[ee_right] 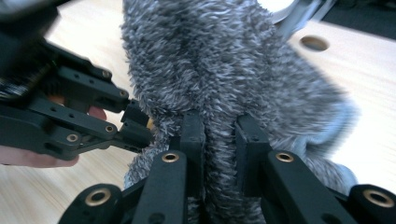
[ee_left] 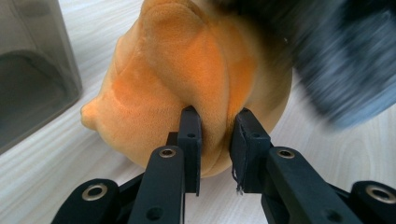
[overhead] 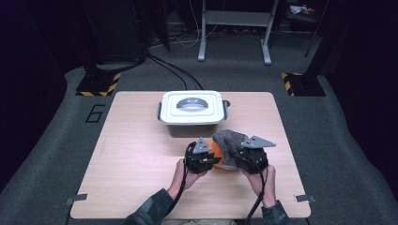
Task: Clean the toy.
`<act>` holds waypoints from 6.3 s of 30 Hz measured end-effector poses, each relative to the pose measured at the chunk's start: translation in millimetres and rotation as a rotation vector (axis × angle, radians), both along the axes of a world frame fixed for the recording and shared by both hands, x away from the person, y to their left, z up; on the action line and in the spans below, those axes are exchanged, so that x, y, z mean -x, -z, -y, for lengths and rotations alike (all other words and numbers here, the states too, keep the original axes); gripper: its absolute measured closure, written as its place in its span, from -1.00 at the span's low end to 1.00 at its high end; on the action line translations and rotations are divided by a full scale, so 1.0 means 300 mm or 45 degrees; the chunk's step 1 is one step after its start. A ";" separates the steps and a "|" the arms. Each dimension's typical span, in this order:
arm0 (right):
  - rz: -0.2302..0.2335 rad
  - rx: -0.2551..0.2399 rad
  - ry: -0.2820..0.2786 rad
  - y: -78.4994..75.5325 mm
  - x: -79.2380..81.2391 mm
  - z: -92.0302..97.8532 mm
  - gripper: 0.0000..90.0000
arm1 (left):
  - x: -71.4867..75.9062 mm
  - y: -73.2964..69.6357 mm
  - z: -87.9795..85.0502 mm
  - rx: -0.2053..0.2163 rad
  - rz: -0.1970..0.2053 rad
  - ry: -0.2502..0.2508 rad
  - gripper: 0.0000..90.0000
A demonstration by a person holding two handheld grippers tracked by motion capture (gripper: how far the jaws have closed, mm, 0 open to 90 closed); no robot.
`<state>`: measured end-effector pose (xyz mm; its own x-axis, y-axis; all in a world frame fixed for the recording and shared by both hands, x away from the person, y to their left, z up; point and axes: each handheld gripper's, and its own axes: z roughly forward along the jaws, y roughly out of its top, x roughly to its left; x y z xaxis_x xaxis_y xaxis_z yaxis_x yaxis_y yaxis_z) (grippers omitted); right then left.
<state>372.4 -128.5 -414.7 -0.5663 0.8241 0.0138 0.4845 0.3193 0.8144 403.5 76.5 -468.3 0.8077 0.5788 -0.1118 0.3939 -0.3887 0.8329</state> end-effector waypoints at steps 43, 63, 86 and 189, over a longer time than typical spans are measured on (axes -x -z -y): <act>-0.230 0.035 0.252 0.232 -0.088 0.217 0.69 | -0.027 0.039 -0.009 0.025 0.001 0.029 0.66; 0.028 -0.038 0.040 -0.033 -0.017 0.040 0.69 | -0.012 0.016 0.002 0.030 0.036 0.039 0.65; -0.022 0.026 0.167 0.067 -0.048 0.107 0.70 | -0.015 0.023 0.000 0.038 0.017 0.042 0.67; 0.040 -0.158 0.147 0.084 -0.076 0.063 0.50 | -0.022 -0.016 0.022 -0.007 0.045 0.111 0.70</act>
